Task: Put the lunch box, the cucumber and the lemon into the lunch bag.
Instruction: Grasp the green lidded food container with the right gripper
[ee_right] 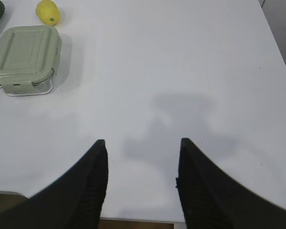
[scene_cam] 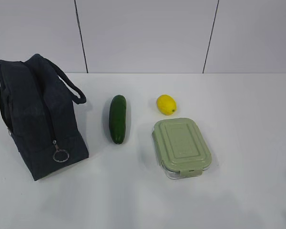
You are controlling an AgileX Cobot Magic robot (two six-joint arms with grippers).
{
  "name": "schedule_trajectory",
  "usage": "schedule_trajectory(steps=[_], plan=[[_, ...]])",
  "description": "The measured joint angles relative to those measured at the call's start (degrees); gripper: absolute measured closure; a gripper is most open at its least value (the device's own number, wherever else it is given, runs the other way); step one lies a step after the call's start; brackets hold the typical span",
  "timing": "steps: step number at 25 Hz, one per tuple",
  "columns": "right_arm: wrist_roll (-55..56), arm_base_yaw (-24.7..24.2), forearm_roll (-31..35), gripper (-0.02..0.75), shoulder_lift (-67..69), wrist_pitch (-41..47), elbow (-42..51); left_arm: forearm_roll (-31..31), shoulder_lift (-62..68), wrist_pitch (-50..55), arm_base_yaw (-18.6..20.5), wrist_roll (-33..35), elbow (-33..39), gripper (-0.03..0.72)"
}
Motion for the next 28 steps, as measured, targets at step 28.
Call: schedule_trajectory(steps=[28], plan=[[0.0, 0.0, 0.0, 0.356, 0.0, 0.0, 0.0, 0.0, 0.0, 0.0, 0.0, 0.0, 0.0, 0.448]])
